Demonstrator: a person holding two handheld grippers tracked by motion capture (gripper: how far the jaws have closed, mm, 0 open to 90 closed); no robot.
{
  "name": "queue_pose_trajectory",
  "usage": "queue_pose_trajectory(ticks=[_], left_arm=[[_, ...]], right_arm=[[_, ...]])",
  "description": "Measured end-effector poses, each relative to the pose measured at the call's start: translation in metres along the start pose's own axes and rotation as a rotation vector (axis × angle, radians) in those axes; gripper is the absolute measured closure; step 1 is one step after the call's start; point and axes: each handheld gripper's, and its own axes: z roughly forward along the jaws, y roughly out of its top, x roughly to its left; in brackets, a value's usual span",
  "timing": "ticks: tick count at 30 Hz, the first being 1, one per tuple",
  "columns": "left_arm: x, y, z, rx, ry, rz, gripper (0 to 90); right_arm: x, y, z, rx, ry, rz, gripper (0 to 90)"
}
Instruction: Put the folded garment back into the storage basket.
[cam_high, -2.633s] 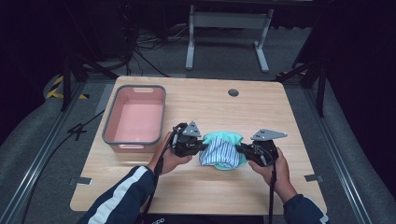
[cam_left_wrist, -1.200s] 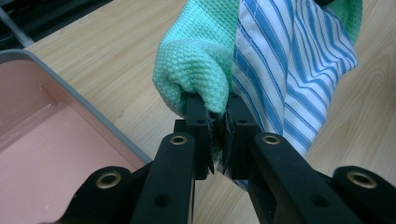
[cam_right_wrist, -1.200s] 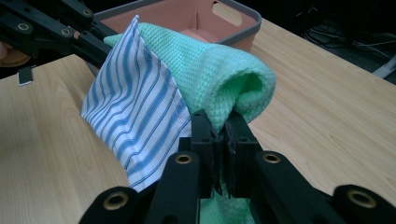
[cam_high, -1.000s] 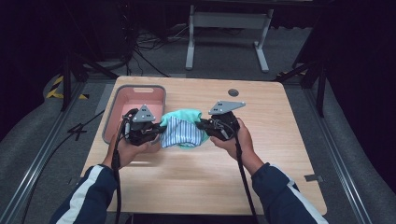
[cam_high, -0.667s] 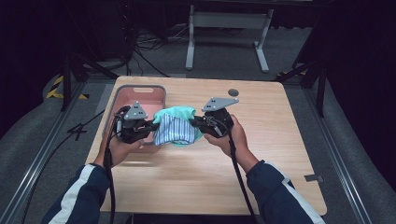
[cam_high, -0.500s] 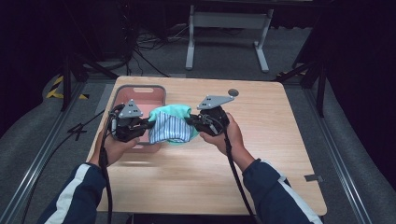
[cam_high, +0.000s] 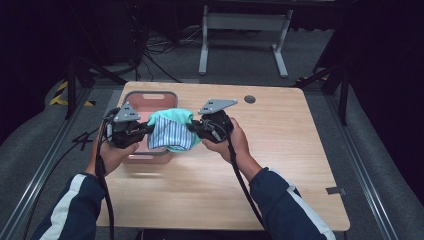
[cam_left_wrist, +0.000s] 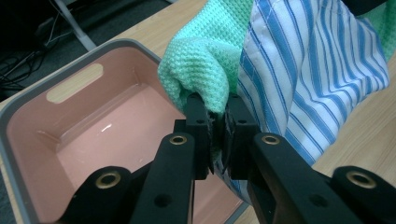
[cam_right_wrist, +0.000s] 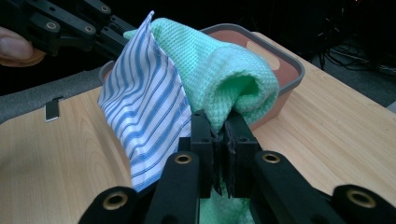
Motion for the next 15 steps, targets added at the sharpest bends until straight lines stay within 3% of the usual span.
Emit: queue_pose_trajectory(ticks=[15], left_arm=[[0.015,-0.008,-0.012,0.008,0.047,-0.018,82.9]], right_arm=[[0.008,0.016,0.019,0.009,0.017,-0.025,84.2]])
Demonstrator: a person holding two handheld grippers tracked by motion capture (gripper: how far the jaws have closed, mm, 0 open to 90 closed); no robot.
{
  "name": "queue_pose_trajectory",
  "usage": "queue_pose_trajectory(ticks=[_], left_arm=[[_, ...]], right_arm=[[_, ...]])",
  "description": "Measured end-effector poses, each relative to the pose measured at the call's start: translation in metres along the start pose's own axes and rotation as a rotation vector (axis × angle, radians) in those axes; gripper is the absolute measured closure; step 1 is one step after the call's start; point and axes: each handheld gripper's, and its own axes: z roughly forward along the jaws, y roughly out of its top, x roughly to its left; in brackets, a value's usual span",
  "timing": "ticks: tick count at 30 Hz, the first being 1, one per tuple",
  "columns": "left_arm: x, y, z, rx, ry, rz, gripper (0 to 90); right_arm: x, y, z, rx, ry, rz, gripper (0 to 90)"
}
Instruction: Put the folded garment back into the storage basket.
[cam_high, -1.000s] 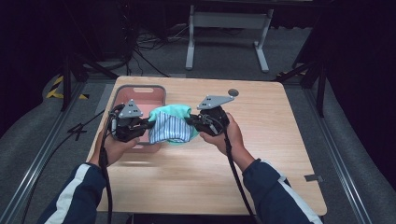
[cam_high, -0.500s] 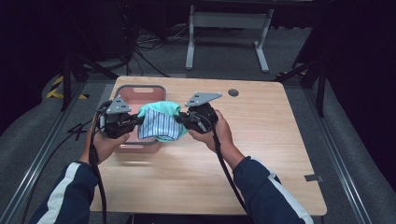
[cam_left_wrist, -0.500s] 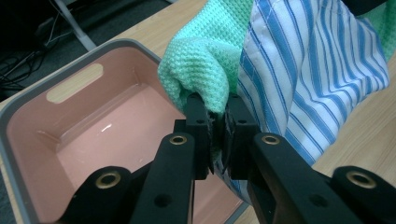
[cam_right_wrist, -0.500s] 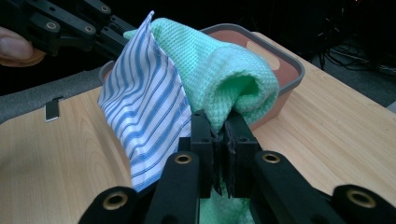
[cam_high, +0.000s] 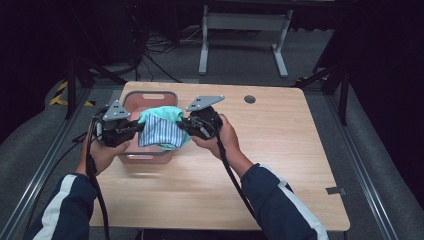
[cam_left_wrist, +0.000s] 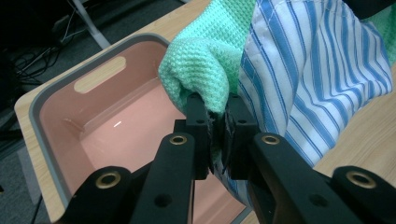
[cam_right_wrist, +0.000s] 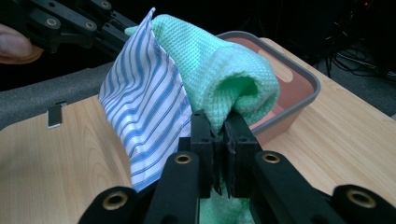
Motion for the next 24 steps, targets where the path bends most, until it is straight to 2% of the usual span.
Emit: queue_pose_trajectory(ticks=[9,16,18,24], left_arm=[[0.014,-0.008,-0.007,0.003,0.032,-0.013,82.9],[0.024,-0.014,-0.013,-0.002,0.053,-0.044,82.9],[0.027,-0.015,-0.014,0.006,0.066,-0.036,82.9],[0.035,-0.02,-0.015,0.019,0.086,-0.052,82.9]], right_arm=[[0.004,0.008,0.018,0.001,0.016,0.006,84.2],[0.009,0.017,0.03,-0.001,0.029,0.008,84.2],[0.01,0.018,0.034,0.0,0.033,0.008,84.2],[0.014,0.023,0.047,0.013,0.033,0.002,84.1]])
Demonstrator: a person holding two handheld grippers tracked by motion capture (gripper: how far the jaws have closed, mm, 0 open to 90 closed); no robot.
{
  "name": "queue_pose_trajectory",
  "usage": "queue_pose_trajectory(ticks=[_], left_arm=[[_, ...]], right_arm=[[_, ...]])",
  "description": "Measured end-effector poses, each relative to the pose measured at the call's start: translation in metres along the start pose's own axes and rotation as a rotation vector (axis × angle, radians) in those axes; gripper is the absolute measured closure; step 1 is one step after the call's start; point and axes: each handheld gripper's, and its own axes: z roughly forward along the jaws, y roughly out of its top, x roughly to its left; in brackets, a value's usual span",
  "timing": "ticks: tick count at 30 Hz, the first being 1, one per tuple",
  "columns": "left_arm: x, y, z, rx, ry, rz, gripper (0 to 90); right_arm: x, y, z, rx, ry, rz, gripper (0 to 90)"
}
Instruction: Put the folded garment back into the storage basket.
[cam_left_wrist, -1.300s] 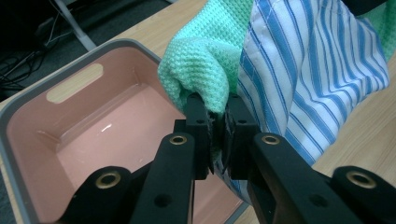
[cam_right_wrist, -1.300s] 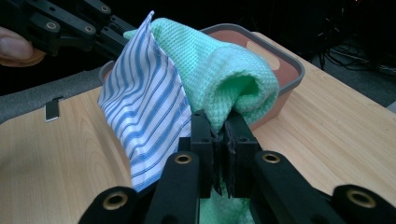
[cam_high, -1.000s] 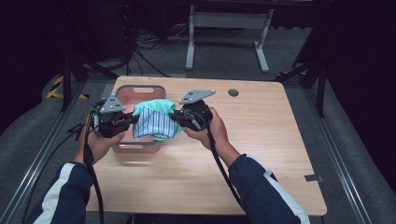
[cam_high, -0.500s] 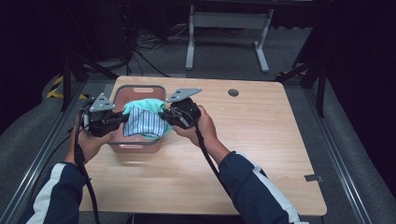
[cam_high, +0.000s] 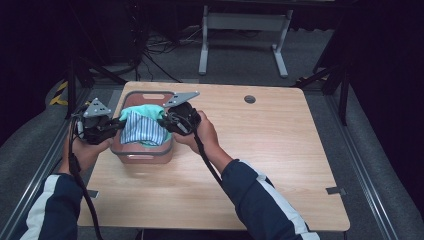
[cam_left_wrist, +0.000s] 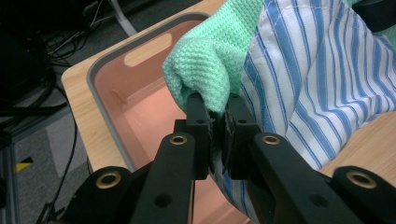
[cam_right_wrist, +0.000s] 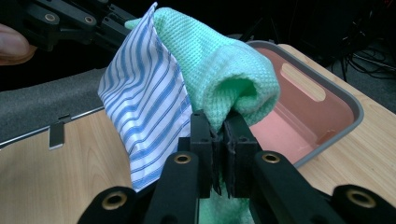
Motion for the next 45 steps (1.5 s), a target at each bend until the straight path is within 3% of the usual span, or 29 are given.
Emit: queue_pose_trajectory(ticks=[15,21,31,37,40,45], left_arm=[[0.016,-0.013,0.016,0.044,0.028,-0.042,82.9],[0.018,-0.015,0.025,0.069,0.036,-0.034,82.8],[0.014,-0.019,0.045,0.098,0.033,-0.039,82.7],[0.01,-0.018,0.051,0.133,0.035,-0.017,82.6],[0.01,-0.02,0.054,0.126,0.043,-0.021,82.6],[0.007,-0.023,0.061,0.165,0.056,-0.001,82.5]], right_arm=[[0.001,0.005,0.035,0.043,0.007,0.02,84.1],[0.0,0.002,0.045,0.069,0.004,0.023,84.1],[-0.004,-0.01,0.057,0.108,0.001,0.033,83.8],[-0.008,-0.016,0.062,0.131,0.005,0.047,83.3],[-0.01,-0.02,0.064,0.143,0.011,0.052,83.0],[-0.012,-0.023,0.069,0.168,0.015,0.038,82.6]])
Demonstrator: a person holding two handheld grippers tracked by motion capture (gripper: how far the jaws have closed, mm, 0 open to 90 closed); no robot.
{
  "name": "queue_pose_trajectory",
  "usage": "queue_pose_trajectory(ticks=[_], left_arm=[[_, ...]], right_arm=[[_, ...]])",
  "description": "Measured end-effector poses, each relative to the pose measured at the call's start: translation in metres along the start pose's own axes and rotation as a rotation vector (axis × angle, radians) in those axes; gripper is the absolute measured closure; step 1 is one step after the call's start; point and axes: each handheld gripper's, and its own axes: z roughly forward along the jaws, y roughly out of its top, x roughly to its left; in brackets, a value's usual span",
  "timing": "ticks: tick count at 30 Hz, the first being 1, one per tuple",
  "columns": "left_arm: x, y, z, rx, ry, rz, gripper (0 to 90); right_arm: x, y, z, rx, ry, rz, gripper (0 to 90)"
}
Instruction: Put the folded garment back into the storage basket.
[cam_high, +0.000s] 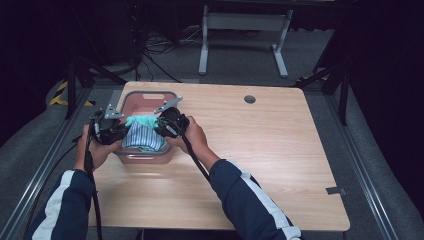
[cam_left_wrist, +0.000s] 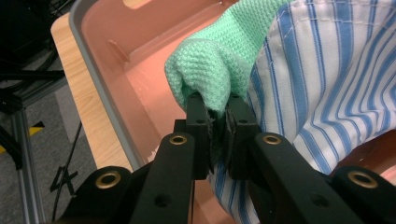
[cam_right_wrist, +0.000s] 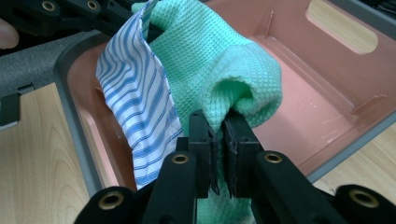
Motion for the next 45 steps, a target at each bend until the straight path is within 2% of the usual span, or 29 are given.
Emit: queue_pose_trajectory(ticks=[3,5,18,24,27,33,36,37,38,40,41,44,45], left_arm=[[-0.001,0.0,0.004,0.009,-0.007,0.002,82.3],[-0.002,-0.001,0.006,0.0,-0.014,-0.013,82.1],[0.0,-0.002,0.01,-0.001,-0.01,-0.015,79.2],[-0.001,-0.004,0.011,-0.011,-0.023,-0.033,71.9],[-0.001,-0.004,0.009,-0.017,-0.031,-0.042,68.5],[-0.003,-0.003,0.004,-0.036,-0.034,-0.035,63.7],[-0.004,-0.003,0.003,-0.045,-0.024,-0.031,60.6],[-0.005,-0.002,0.002,-0.034,-0.018,-0.036,58.4],[-0.005,-0.002,0.002,-0.037,-0.008,-0.035,53.8],[-0.005,-0.002,0.002,-0.032,-0.003,-0.039,50.7],[-0.006,-0.002,0.003,-0.04,0.005,-0.038,50.7],[-0.008,0.0,0.001,-0.03,0.0,-0.035,45.0],[-0.01,0.0,0.001,-0.042,0.002,-0.034,42.9]], right_arm=[[-0.002,-0.002,0.003,0.007,0.0,0.0,82.3],[-0.002,-0.002,0.005,0.014,-0.003,0.001,82.0],[-0.004,-0.004,0.01,0.032,-0.008,-0.003,79.3],[-0.005,-0.004,0.012,0.045,-0.028,-0.006,74.3],[-0.006,-0.004,0.012,0.055,-0.04,-0.009,65.5],[-0.009,-0.004,0.009,0.057,-0.05,-0.006,57.4],[-0.009,-0.004,0.008,0.059,-0.042,-0.019,53.7],[-0.008,-0.004,0.008,0.06,-0.033,-0.028,53.2],[-0.007,-0.004,0.008,0.065,-0.041,-0.034,52.4],[-0.008,-0.004,0.008,0.064,-0.045,-0.037,51.3],[-0.007,-0.004,0.008,0.066,-0.046,-0.038,47.8],[-0.006,-0.004,0.005,0.06,-0.052,-0.064,45.1],[-0.005,-0.004,0.003,0.055,-0.053,-0.073,43.8]])
